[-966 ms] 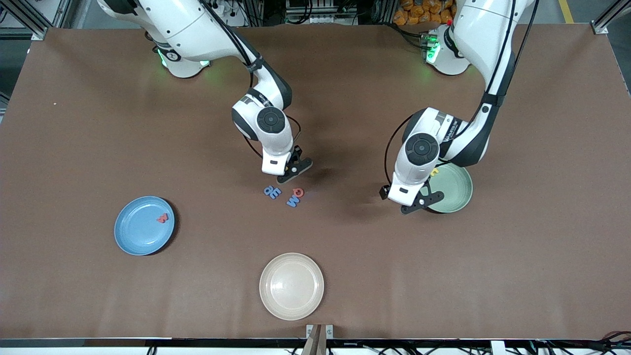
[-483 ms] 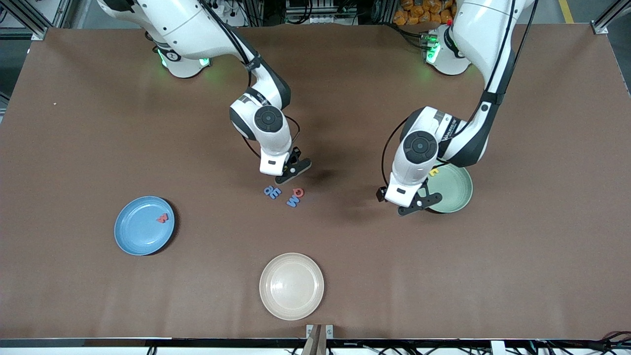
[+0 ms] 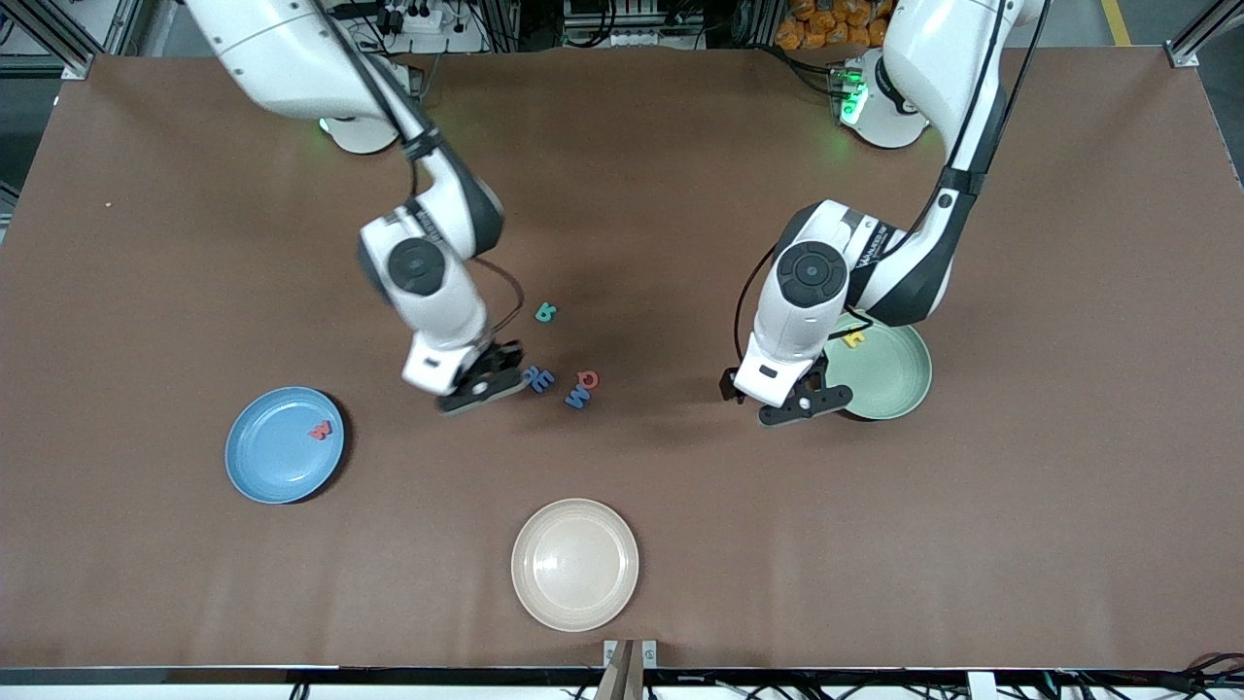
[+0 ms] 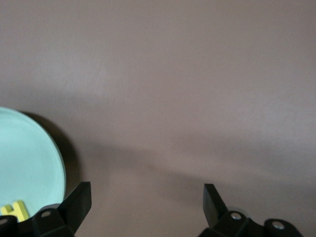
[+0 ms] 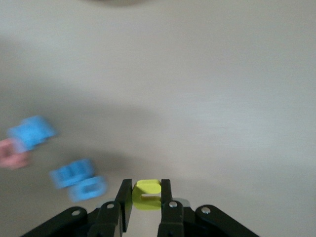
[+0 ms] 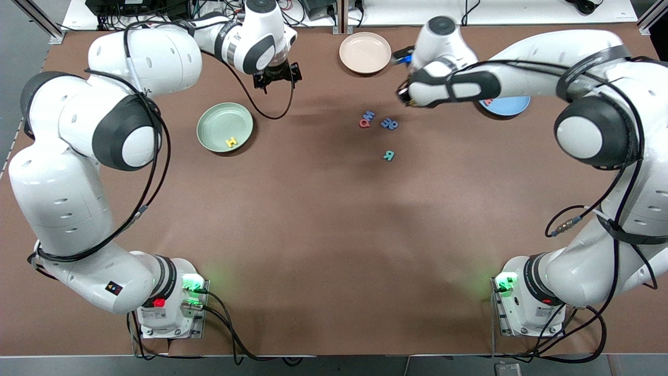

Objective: Sort upper and lower case letters into plates
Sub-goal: 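Drop the yellow letter into the blue plate while the left gripper returns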

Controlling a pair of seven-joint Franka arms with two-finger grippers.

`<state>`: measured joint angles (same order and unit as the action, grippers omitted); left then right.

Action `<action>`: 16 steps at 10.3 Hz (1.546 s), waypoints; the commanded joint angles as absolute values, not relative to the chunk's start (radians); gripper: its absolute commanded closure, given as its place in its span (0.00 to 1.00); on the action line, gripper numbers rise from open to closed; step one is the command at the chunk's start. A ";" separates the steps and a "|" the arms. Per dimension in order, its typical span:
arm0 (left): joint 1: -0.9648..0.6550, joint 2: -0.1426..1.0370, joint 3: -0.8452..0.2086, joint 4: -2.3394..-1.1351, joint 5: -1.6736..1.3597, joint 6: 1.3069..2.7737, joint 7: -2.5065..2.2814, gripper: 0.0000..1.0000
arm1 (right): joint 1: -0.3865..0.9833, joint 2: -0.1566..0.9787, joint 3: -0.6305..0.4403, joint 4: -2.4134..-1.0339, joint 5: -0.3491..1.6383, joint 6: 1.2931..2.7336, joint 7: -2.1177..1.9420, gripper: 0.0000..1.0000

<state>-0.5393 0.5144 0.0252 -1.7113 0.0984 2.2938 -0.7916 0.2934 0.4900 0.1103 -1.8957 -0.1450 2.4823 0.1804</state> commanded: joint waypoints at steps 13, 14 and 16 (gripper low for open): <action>-0.885 0.897 0.029 -1.454 0.245 2.638 -0.869 0.00 | -0.166 0.552 0.112 -1.833 -0.169 2.447 -0.278 0.00; -0.897 0.906 0.031 -1.454 0.252 2.638 -0.874 0.00 | -0.166 0.552 0.112 -1.833 -0.169 2.447 -0.278 0.00; -0.931 0.952 0.066 -1.418 0.287 2.638 -0.877 0.00 | -0.163 0.554 0.112 -1.833 -0.169 2.450 -0.278 0.00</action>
